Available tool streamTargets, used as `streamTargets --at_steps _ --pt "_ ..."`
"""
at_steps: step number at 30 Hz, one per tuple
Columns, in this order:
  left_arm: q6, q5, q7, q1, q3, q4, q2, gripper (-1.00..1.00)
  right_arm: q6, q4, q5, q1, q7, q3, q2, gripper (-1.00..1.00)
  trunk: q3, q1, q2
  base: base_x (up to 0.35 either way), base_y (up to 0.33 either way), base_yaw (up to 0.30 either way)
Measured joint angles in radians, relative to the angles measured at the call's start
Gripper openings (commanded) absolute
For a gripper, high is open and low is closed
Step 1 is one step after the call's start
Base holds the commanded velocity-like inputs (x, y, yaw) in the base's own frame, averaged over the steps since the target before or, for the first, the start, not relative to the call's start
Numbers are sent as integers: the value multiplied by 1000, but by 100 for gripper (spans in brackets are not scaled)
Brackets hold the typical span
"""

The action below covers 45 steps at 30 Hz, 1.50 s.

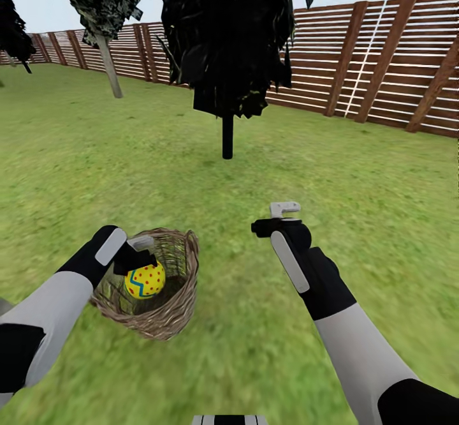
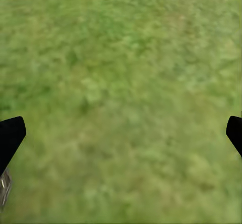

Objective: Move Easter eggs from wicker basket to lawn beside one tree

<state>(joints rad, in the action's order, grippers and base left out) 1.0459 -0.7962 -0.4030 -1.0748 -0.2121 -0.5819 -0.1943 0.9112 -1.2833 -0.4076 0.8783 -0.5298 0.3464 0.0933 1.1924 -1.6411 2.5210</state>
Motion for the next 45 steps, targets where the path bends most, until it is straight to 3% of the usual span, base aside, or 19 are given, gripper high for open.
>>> streamTargets --at_steps 8,17,28,45 --pt "0 0 -1 1 2 59 2 -100 0 -4 2 0 -5 2 0 100 -31 4 -2 0 0 0" --pt "0 -1 -1 2 3 77 4 -100 0 -4 -1 0 -3 2 26 100 -66 8 -4 0 0 0" --pt "-1 0 -1 1 6 128 15 -100 -2 4 -1 0 0 2 28 100 -108 13 -7 0 0 0" --pt "-1 1 -1 1 5 124 25 -100 -2 11 1 0 3 3 27 100 -174 20 -11 0 0 0"
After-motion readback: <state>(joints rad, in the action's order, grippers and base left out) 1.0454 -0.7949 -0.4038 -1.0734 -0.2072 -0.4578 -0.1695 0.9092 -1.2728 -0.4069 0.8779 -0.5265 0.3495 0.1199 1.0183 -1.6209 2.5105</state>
